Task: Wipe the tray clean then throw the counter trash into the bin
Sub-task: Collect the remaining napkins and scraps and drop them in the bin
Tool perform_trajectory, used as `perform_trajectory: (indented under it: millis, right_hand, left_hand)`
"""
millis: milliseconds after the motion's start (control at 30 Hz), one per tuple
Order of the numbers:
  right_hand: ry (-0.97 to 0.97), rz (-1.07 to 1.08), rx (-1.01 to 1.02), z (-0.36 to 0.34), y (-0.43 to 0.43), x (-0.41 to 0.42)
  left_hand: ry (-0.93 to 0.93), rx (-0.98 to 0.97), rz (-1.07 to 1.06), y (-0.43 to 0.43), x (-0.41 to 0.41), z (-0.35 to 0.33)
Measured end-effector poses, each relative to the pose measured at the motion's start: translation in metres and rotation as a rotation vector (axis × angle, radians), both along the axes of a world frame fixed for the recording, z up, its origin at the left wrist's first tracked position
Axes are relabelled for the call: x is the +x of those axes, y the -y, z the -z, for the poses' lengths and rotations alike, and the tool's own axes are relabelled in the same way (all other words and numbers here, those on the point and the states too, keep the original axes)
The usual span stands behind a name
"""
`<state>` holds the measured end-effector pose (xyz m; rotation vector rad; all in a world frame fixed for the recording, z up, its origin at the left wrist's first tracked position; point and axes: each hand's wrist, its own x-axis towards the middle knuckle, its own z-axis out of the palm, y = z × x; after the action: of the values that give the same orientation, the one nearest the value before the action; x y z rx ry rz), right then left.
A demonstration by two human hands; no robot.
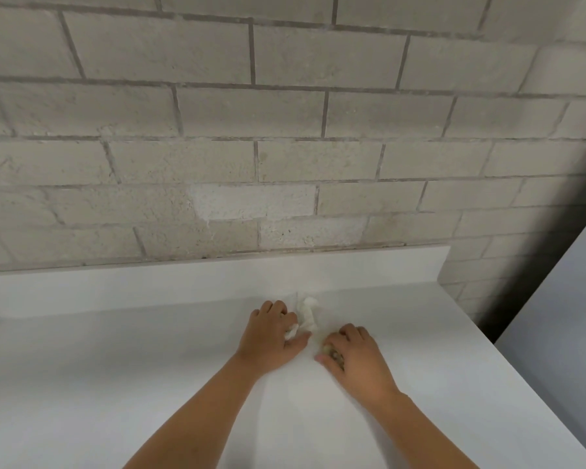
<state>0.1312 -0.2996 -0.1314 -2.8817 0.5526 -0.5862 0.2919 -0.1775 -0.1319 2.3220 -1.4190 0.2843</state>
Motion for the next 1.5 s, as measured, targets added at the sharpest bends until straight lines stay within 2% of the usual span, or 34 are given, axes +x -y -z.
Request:
perform_trajectory:
  millis: [100,267,367,433,500,567,700,833,967,1033,1133,1267,1500]
  right_hand:
    - [0.063,0.01,0.023,0.002,0.0,0.002]
    - [0.206,0.055,0.374,-0.001,0.002,0.0]
    - [0.395,0.139,0.596,-0.015,0.002,0.002]
    - [0.469,0.175,0.745,-0.032,0.002,0.006]
    - [0.489,0.187,0.802,-0.046,0.004,0.015]
    - [0.475,0.18,0.794,-0.056,0.007,0.026]
    - [0.342,0.147,0.64,-0.056,0.017,0.05]
    - [0.134,0.11,0.491,-0.037,0.026,0.066]
    - [-0.101,0.055,0.427,-0.019,0.024,0.071]
    - [-0.168,0.086,0.291,-0.014,0.021,0.073]
    - [-0.142,0.101,0.153,-0.008,0.016,0.078]
    - [-0.06,0.053,0.189,-0.001,0.012,0.085]
    - [0.023,-0.013,0.298,-0.005,-0.001,0.08]
  left_hand:
    - [0.03,0.018,-0.059,-0.004,0.001,0.001]
    - [-0.142,-0.063,-0.066,-0.012,0.003,-0.001]
    - [-0.268,-0.131,-0.115,-0.016,0.001,-0.003]
    - [-0.28,-0.163,-0.125,-0.016,-0.001,-0.005]
    - [-0.224,-0.14,-0.101,-0.018,-0.001,-0.005]
    - [-0.175,-0.137,-0.069,-0.019,0.002,-0.001]
    - [-0.23,-0.143,-0.097,-0.022,0.005,0.003]
    - [-0.201,-0.162,-0.087,-0.023,0.006,-0.001]
    - [-0.165,-0.123,-0.052,-0.027,0.005,0.001]
    - [-0.142,-0.117,-0.099,-0.028,0.007,0.001]
    - [-0.091,-0.115,-0.069,-0.03,0.003,0.0]
    - [-0.116,-0.126,-0.134,-0.033,0.001,-0.001]
    - [-0.092,-0.18,-0.128,-0.047,-0.001,0.005]
